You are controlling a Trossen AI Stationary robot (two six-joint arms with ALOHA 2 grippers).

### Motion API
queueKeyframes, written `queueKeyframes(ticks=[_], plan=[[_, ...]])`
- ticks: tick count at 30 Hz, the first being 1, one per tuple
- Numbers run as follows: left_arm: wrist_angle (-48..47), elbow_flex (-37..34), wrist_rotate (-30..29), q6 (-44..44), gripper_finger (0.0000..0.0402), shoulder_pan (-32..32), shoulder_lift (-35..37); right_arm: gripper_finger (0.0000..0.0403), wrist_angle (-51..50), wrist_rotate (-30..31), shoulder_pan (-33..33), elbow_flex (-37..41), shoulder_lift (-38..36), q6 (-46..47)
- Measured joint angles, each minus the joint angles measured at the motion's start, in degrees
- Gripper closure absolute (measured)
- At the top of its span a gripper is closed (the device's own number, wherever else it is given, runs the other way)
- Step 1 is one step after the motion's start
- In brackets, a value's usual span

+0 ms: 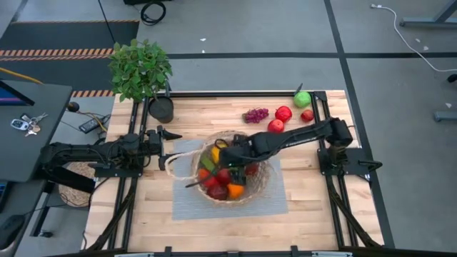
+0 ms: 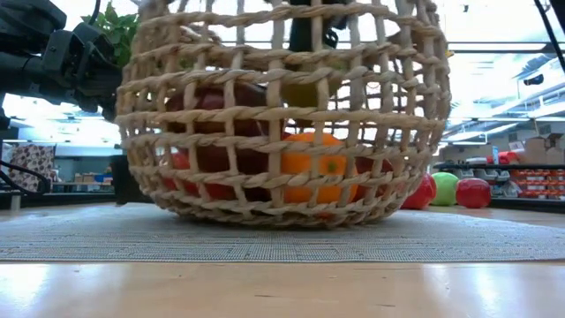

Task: Build produce basket
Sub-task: Put the pear into the basket, then put the bottom red apple into the basket

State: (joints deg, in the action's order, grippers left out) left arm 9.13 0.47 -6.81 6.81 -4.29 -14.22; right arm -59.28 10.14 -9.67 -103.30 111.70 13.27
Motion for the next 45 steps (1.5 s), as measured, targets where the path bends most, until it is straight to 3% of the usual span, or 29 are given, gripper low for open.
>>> queueKeyframes(ticks=[5,20,24,29,35,45], plan=[[0.0,0.0,0.0,0.0,0.0019,0.0,0.0,0.0057,-5.0,-1.8,0.0,0.0,2.3,-1.5],[0.0,0.0,0.0,0.0,0.0019,0.0,0.0,0.0007,-5.1,1.0,-1.1,-2.3,1.5,-2.6],[0.0,0.0,0.0,0.0,0.0019,0.0,0.0,0.0014,-5.4,6.8,-1.8,-5.5,-2.9,-2.6],[0.0,0.0,0.0,0.0,0.0019,0.0,0.0,0.0027,0.1,6.8,-2.3,-4.2,-12.2,-2.9],[0.0,0.0,0.0,0.0,0.0019,0.0,0.0,0.0036,1.8,14.9,-1.6,5.2,-24.1,-0.4],[0.0,0.0,0.0,0.0,0.0019,0.0,0.0,0.0043,15.3,17.4,4.9,38.0,-47.6,5.7]])
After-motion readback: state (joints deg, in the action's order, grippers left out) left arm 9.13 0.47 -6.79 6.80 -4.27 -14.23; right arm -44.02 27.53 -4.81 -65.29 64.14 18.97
